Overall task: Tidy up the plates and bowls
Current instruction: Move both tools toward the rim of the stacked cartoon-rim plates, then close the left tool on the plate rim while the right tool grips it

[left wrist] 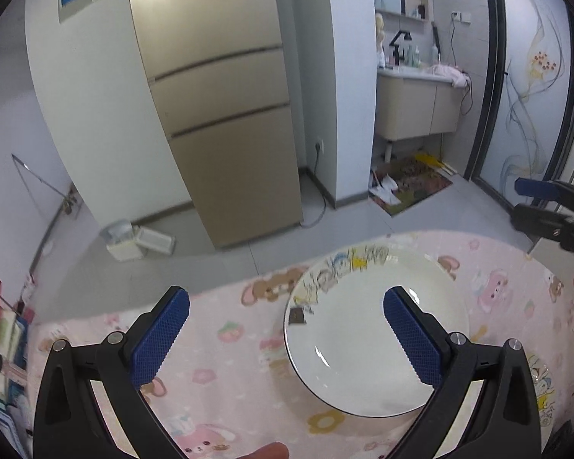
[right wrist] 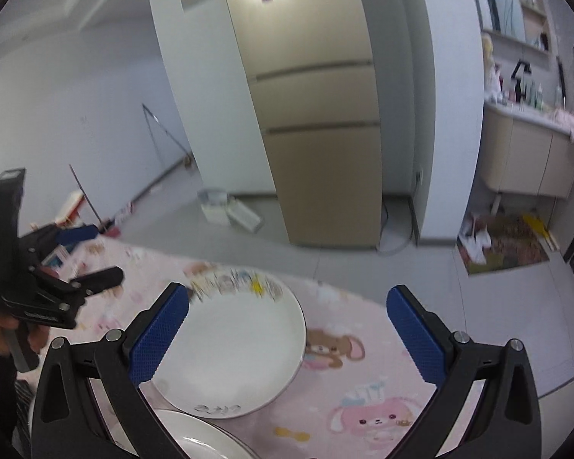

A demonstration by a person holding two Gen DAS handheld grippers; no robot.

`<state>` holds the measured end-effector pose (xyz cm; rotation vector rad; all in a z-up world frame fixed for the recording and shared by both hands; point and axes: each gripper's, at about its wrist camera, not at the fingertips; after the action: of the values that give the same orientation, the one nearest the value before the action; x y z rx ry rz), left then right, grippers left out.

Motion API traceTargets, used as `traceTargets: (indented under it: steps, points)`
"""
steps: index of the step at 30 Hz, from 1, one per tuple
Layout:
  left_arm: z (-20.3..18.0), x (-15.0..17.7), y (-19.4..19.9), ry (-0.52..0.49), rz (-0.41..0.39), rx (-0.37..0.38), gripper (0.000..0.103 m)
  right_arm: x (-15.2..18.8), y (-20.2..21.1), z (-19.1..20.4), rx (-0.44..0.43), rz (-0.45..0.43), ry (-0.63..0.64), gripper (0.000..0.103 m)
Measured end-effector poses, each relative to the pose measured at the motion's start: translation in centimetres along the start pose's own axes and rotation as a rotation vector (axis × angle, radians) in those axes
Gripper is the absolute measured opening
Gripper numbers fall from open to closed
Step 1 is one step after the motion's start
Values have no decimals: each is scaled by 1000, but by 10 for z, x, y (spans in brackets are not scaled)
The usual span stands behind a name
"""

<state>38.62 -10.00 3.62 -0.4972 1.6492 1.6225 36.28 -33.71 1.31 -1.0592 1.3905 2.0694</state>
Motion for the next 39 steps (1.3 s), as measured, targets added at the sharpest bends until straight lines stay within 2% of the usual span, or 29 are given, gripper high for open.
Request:
traceTargets:
  steps: [6, 10, 14, 16, 17, 18, 19, 20, 24, 30, 35, 37, 39]
  points:
    - [-6, 16, -31, -32, 44, -33, 103, 17, -22, 2, -38, 88, 42, 103]
    - [-6, 27, -46, 12, 95, 49, 103, 24, -38, -4, -81, 138, 23, 103]
    - [-5, 41, -66, 57, 180, 106, 103, 36, -53, -18, -109, 181, -28, 102]
    - [-3, 45, -71, 82, 186, 123, 100, 39, -60, -26, -115, 191, -65, 88]
    - [-3, 47, -73, 92, 189, 126, 93, 41, -64, -33, -130, 199, -96, 71]
    - [-3, 49, -75, 99, 195, 127, 88, 41, -69, -36, -141, 208, -116, 50]
    - [-3, 50, -77, 104, 200, 127, 86, 42, -73, -39, -152, 221, -133, 38]
    - [-3, 50, -78, 104, 197, 123, 80, 44, -77, -41, -163, 232, -141, 22]
    - [1, 57, -84, 125, 209, 119, 60, 48, -90, -44, -213, 261, -167, 21]
    - [10, 65, -97, 184, 238, 157, 47, 48, -98, -40, -248, 269, -138, 22]
    - [14, 70, -104, 211, 245, 170, 45, 51, -106, -41, -265, 288, -164, 22]
    - [14, 69, -105, 210, 239, 185, 33, 52, -110, -41, -264, 304, -152, 22]
    - [12, 69, -106, 217, 234, 196, 31, 53, -113, -45, -287, 306, -170, 22]
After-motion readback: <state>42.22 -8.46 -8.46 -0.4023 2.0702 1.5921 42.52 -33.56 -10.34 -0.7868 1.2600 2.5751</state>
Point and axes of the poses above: each gripper's, at about its wrist camera, not at the fingertips, and y roughly against the way its jaws point, z to its left, x to its underside, and after that the axes turned 3 degrees about -z, right-handed
